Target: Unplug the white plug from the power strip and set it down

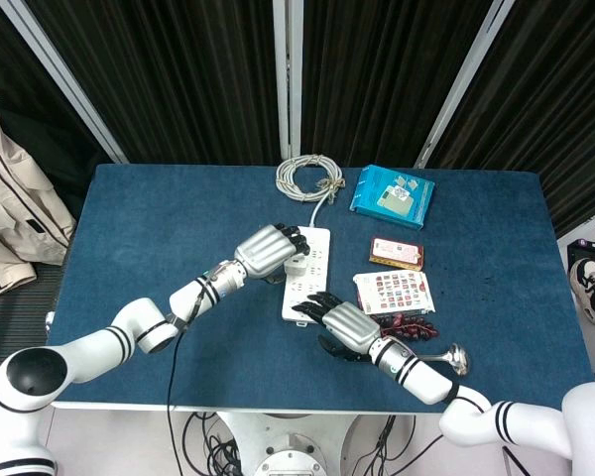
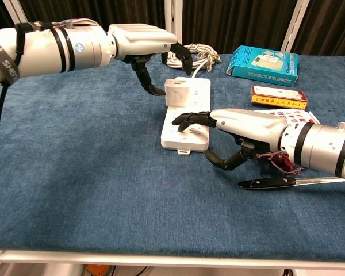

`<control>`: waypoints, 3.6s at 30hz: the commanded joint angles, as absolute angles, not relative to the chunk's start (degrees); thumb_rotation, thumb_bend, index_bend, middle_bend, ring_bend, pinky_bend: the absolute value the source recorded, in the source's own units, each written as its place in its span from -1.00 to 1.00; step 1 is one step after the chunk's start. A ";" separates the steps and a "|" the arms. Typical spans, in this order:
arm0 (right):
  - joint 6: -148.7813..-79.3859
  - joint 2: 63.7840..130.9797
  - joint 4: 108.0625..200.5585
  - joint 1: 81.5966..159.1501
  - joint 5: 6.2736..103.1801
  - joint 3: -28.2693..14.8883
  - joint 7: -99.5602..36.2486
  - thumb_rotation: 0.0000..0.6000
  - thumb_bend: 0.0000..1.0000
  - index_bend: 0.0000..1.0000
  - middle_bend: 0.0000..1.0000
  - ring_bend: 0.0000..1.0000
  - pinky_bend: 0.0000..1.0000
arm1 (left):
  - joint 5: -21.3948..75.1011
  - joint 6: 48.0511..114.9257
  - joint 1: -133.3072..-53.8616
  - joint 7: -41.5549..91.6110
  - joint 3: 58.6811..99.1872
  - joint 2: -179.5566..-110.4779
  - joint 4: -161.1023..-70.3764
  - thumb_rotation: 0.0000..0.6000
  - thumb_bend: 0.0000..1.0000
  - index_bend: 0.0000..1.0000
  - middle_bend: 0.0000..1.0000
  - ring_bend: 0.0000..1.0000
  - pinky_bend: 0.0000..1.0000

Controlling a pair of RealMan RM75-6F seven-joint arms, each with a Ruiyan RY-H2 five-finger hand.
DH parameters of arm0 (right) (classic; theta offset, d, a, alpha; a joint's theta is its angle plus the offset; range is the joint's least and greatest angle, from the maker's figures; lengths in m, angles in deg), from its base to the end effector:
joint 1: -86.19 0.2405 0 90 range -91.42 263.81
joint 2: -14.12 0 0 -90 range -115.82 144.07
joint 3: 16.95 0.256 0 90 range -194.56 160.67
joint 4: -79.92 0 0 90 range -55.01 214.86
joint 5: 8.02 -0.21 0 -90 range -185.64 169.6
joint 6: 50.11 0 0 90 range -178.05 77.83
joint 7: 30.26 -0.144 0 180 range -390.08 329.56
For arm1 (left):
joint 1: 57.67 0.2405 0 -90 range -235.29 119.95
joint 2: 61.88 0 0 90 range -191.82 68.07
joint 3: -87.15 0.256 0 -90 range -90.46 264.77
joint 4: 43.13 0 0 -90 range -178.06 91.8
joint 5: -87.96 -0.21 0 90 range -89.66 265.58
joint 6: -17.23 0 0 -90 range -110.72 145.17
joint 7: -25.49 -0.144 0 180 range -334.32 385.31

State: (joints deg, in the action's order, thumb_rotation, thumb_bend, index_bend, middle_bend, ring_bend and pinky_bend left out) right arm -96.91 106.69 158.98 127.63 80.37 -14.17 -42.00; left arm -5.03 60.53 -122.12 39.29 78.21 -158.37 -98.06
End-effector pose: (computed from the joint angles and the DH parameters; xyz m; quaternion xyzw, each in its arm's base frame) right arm -0.1487 -0.2906 -0.0704 0.7892 -0.4430 0.3744 0.2019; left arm -0.0492 0.4226 -0.0490 -0.8528 -0.2102 -0.3924 0.2729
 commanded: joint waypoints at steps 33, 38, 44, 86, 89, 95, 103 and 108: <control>-95.51 108.74 156.06 129.73 78.00 -15.57 -43.77 1.00 0.16 -0.81 -0.71 -1.00 -0.98 | -9.56 67.24 -127.61 55.52 87.73 -170.94 -73.04 1.00 -0.20 0.16 0.26 0.17 0.51; -95.41 108.61 156.22 129.78 77.79 -15.78 -43.77 1.00 0.17 -0.81 -0.71 -1.00 -0.98 | -9.23 67.89 -127.62 58.27 88.12 -171.37 -71.40 1.00 -0.17 0.19 0.31 0.21 0.58; -95.10 108.72 156.20 129.89 77.64 -16.12 -43.60 1.00 0.19 -0.81 -0.71 -1.00 -0.98 | -9.04 68.63 -127.69 58.97 88.49 -171.48 -70.31 1.00 -0.17 0.20 0.35 0.25 0.62; -108.39 105.27 160.03 126.68 82.92 -15.42 -43.72 1.00 0.18 -0.81 -0.69 -1.00 -0.98 | -1.42 76.19 -115.88 44.01 86.77 -164.51 -81.45 1.00 -0.41 -0.14 0.06 -0.16 0.18; -110.52 103.08 162.18 125.99 83.67 -15.23 -43.08 1.00 0.17 -0.81 -0.69 -1.00 -0.98 | 0.10 74.98 -114.64 41.87 86.17 -164.18 -83.92 1.00 -0.65 -0.36 -0.17 -0.38 -0.06; -115.51 94.34 169.35 122.79 83.95 -15.42 -39.78 1.00 -0.14 -0.81 -0.70 -1.00 -0.98 | 2.55 78.21 -110.98 38.09 84.03 -158.52 -94.28 1.00 -0.78 -0.65 -0.51 -0.71 -0.44; -125.58 79.79 176.39 113.49 81.90 -17.41 -33.71 1.00 -0.35 -0.81 -0.72 -1.00 -0.98 | 8.36 86.96 -99.66 30.24 83.19 -141.43 -113.41 1.00 -0.78 -0.66 -0.52 -0.71 -0.52; -132.50 73.41 177.94 106.28 80.58 -19.36 -33.67 1.00 -0.35 -0.91 -0.76 -1.00 -0.98 | 14.88 92.54 -89.76 24.50 84.65 -131.87 -123.56 1.00 -0.78 -0.66 -0.52 -0.71 -0.59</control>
State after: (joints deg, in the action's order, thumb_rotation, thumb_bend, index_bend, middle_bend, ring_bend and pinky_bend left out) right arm -129.24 76.06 176.60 109.71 81.56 -18.01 -34.07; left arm 10.59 88.28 -95.46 28.74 83.96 -136.78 -118.25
